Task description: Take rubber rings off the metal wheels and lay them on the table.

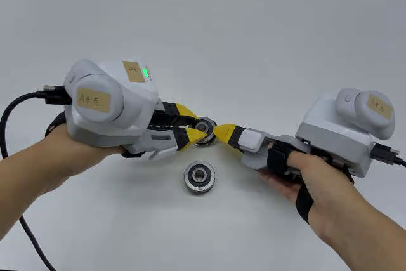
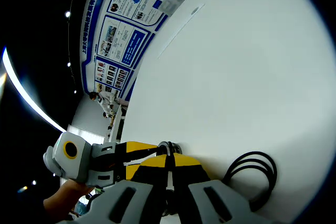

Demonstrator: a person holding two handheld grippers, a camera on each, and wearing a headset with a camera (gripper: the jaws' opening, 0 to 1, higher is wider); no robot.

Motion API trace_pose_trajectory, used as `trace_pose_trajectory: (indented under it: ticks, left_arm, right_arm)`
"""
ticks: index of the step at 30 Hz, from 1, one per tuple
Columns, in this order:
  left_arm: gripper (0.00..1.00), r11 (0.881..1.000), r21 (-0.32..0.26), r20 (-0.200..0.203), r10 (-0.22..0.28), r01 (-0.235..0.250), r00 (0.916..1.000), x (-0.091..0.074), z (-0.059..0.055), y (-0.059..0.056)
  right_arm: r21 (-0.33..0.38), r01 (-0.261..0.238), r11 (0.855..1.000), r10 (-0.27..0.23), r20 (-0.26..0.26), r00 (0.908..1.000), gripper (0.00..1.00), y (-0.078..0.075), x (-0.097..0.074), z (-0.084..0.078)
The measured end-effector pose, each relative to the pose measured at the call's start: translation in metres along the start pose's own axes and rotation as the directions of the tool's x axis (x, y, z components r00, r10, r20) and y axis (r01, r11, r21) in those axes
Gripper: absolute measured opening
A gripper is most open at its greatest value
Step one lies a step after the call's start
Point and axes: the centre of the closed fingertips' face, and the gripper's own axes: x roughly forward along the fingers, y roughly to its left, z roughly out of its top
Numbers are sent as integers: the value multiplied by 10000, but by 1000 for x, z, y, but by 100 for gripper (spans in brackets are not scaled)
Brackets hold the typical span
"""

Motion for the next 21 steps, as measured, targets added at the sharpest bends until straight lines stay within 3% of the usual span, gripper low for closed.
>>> trace_pose_trajectory:
  ticks: [18,21]
  left_arm:
    - [12,10000,-42,-59,21,-21,10000,0,1,-1]
    - [12,10000,-35,-61,60,-60,10000,0,1,0]
  right_arm:
    - [311,203,9993,-200,-81,9998,1,0,-2,1]
    - [20,300,9995,-300,94,9995,0,3,-3,2]
